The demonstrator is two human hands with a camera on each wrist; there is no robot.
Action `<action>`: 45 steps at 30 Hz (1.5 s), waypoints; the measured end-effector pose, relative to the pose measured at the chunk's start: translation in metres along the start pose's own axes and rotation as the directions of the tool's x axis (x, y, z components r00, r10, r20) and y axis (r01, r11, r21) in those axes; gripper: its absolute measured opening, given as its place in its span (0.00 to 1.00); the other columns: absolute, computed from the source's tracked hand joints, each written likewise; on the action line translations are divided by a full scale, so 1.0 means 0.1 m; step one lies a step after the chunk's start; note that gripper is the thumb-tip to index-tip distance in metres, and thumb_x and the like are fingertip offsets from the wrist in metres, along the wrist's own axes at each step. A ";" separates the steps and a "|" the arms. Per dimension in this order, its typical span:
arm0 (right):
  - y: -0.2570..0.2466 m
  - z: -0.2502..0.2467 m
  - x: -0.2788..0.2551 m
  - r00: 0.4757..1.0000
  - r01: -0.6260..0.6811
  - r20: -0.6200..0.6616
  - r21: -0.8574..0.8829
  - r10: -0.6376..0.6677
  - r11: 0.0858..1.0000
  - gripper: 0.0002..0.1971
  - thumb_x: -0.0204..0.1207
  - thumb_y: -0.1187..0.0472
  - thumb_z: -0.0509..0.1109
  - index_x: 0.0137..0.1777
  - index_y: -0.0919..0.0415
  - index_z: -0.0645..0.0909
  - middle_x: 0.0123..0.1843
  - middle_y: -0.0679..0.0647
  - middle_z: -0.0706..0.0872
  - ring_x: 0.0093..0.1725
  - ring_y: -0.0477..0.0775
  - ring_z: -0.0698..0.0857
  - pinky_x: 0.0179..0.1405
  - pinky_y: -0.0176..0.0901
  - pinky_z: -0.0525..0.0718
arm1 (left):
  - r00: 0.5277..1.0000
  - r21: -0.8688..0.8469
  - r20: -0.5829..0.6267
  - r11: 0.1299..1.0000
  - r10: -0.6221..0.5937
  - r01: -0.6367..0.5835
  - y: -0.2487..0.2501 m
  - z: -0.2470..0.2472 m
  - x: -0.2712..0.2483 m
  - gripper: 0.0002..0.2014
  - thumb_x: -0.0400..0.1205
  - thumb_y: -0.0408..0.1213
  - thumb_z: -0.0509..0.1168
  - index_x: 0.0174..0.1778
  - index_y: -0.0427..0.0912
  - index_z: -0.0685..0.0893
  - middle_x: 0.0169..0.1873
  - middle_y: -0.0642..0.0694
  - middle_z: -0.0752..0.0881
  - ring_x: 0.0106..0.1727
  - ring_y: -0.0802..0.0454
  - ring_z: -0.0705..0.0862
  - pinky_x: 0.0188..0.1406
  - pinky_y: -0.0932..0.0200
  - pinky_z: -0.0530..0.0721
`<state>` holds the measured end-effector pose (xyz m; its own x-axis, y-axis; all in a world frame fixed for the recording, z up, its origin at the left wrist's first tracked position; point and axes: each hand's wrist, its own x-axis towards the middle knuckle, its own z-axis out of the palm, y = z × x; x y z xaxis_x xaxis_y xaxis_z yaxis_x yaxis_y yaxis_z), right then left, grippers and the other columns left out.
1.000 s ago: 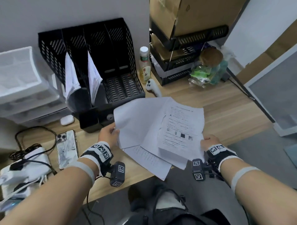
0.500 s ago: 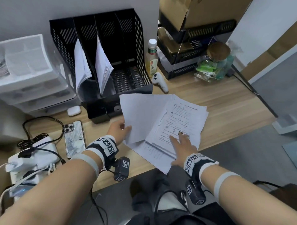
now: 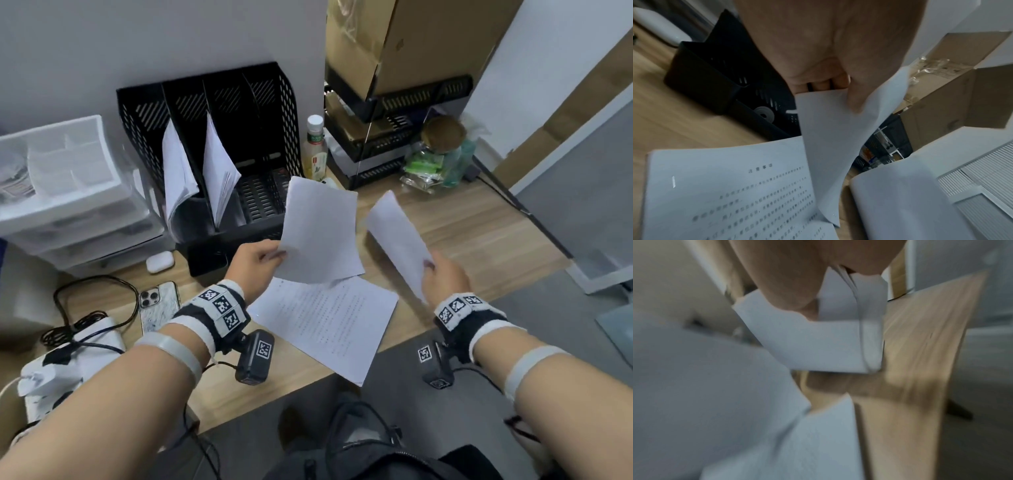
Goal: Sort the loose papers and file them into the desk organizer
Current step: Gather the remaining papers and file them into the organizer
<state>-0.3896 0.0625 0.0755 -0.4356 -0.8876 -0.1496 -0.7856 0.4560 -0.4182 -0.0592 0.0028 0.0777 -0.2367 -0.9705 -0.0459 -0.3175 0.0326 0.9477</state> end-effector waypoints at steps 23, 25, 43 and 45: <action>0.88 0.11 -0.08 0.833 -0.551 0.151 0.303 0.532 0.778 0.18 0.83 0.67 0.60 0.70 0.72 0.77 0.72 0.70 0.81 0.70 0.72 0.80 0.65 0.51 0.76 | 0.904 0.366 -0.248 0.830 -0.349 0.421 -1.07 0.09 -0.35 0.22 0.77 0.19 0.58 0.42 0.48 0.94 0.74 0.39 0.79 0.74 0.43 0.78 0.74 0.56 0.74; 0.82 0.03 -0.03 0.856 -0.466 0.023 0.470 0.517 0.750 0.18 0.82 0.69 0.60 0.71 0.70 0.77 0.70 0.68 0.83 0.69 0.70 0.81 0.66 0.51 0.76 | 0.897 0.324 -0.244 0.841 -0.368 0.433 -0.99 0.10 -0.36 0.22 0.78 0.21 0.58 0.42 0.47 0.94 0.66 0.42 0.85 0.57 0.47 0.86 0.57 0.56 0.83; 0.54 0.58 -0.28 0.906 0.277 0.362 -0.109 -0.221 0.955 0.14 0.81 0.57 0.67 0.59 0.40 0.88 0.73 0.52 0.79 0.75 0.57 0.72 0.78 0.56 0.68 | 0.742 0.393 0.169 0.735 -0.649 0.553 -1.00 0.45 -0.38 0.17 0.72 0.40 0.73 0.56 0.49 0.80 0.49 0.43 0.87 0.49 0.37 0.90 0.54 0.42 0.90; 0.54 0.64 -0.34 0.872 0.262 0.443 -0.066 -0.207 0.963 0.13 0.83 0.59 0.65 0.60 0.48 0.90 0.73 0.57 0.80 0.73 0.58 0.76 0.76 0.45 0.69 | 0.709 0.398 0.228 0.728 -0.667 0.558 -1.13 0.47 -0.40 0.15 0.69 0.42 0.73 0.51 0.48 0.81 0.51 0.39 0.89 0.48 0.35 0.91 0.53 0.38 0.90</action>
<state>-0.3893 0.1134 0.0002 -0.0226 -0.8972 -0.4410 -0.8996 0.2107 -0.3825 -0.0576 0.0488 -0.0422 -0.1655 -0.6553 -0.7370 -0.7288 -0.4222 0.5390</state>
